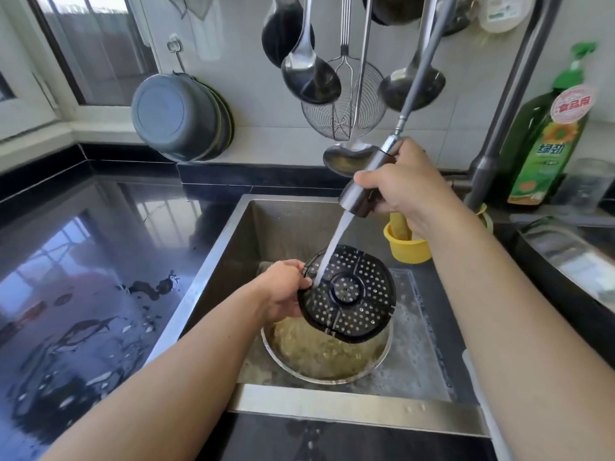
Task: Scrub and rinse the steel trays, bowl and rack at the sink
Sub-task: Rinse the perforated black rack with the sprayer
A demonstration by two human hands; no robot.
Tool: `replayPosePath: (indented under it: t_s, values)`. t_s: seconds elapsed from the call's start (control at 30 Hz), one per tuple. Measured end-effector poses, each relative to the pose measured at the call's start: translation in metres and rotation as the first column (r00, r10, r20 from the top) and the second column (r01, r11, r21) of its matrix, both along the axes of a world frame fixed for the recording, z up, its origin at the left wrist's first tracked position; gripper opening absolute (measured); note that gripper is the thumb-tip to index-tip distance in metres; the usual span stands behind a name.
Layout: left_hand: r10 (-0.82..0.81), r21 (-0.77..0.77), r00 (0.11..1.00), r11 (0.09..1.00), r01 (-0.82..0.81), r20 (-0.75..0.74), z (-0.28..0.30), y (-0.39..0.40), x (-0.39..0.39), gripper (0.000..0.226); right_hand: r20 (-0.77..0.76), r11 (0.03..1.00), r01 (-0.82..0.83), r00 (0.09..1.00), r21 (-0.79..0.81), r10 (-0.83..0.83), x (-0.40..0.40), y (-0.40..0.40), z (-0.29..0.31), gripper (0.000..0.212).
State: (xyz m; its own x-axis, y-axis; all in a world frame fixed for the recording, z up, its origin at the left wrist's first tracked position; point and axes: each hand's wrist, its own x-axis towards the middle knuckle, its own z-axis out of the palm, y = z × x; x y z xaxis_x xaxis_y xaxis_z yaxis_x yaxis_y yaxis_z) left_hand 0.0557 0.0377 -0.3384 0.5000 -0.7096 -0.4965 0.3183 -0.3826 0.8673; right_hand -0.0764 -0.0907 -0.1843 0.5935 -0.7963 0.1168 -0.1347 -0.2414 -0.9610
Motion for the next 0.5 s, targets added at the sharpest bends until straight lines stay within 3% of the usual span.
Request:
replayPosePath:
  t_s: [0.13,0.3,0.5]
  values:
    - [-0.073,-0.019,0.997,0.997,0.073,0.002,-0.001,0.001,0.001,0.032,0.012,0.994,0.076,0.997,-0.073,-0.075,0.0,-0.009,-0.008,0.038]
    - [-0.047,-0.001,0.997,0.999,0.047,0.063,-0.002,0.002,0.004,0.037,-0.096,0.959,0.153,0.979,-0.237,-0.18,-0.007,-0.02,-0.008,0.045]
    - [0.02,-0.014,0.994,1.0,-0.019,0.106,-0.004,0.0,0.004,0.037,-0.169,0.988,0.079,0.98,-0.136,-0.102,-0.019,-0.025,0.003,0.043]
